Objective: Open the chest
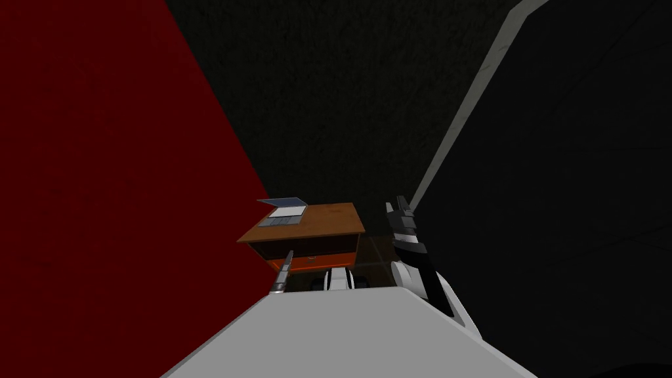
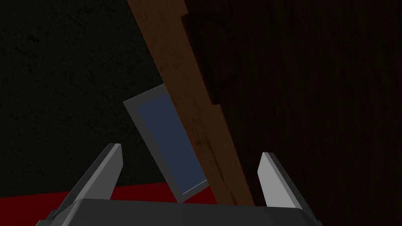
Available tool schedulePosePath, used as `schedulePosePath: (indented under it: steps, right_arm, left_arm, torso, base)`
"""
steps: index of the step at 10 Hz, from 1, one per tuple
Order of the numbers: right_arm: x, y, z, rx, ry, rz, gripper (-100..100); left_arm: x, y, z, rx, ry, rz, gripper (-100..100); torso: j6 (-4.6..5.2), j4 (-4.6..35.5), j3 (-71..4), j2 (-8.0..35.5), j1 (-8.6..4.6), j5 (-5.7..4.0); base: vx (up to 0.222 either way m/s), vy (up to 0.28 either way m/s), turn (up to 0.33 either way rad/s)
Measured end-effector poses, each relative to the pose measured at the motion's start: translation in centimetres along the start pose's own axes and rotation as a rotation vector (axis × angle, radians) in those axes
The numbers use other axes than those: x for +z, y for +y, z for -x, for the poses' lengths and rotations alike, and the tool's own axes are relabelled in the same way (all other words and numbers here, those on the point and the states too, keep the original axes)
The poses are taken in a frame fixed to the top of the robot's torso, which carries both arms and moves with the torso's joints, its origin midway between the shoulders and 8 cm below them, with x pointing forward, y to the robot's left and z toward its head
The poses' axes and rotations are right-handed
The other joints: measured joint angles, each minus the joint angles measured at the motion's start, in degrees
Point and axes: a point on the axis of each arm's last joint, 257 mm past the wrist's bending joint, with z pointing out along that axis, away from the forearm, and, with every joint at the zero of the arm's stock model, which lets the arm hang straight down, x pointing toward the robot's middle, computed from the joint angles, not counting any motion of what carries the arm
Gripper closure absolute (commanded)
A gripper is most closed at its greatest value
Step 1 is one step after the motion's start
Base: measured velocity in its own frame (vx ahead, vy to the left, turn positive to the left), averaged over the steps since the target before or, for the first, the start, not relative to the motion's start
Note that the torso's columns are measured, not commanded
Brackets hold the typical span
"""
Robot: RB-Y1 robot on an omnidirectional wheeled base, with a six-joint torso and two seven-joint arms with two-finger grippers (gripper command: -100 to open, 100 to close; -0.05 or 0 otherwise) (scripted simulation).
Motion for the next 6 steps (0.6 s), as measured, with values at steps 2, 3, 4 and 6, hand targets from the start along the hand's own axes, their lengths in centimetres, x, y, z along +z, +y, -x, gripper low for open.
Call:
schedulePosePath:
  steps: [2,3,4,6]
  right_arm:
    - [0.0,0.0,0.0,0.000,0.000,0.000,0]
    - [0.0,0.0,0.0,0.000,0.000,0.000,0]
    - [0.0,0.0,0.0,0.000,0.000,0.000,0]
    - [0.0,0.0,0.0,0.000,0.000,0.000,0]
  left_arm:
    - [-1.2,0.8,-1.0,-0.021,0.000,0.024,-100]
    - [-1.5,0.8,-1.4,-0.033,-0.002,0.030,-100]
    - [-1.9,1.0,-2.1,-0.049,-0.005,0.040,-100]
    - [-2.6,0.8,-3.7,-0.082,-0.017,0.051,-100]
  torso:
    - [0.00,-0.03,-0.08,-0.12,-0.01,0.00]
    - [0.00,-0.02,-0.06,-0.08,0.01,-0.01]
    - [0.00,-0.01,-0.02,-0.03,0.01,0.00]
    - [0.00,0.01,0.01,0.03,0.02,0.00]
  base:
    - [0.104,-0.008,-0.007]
    - [0.089,-0.006,-0.008]
    - [0.082,0.003,-0.005]
    - [0.048,0.001,-0.002]
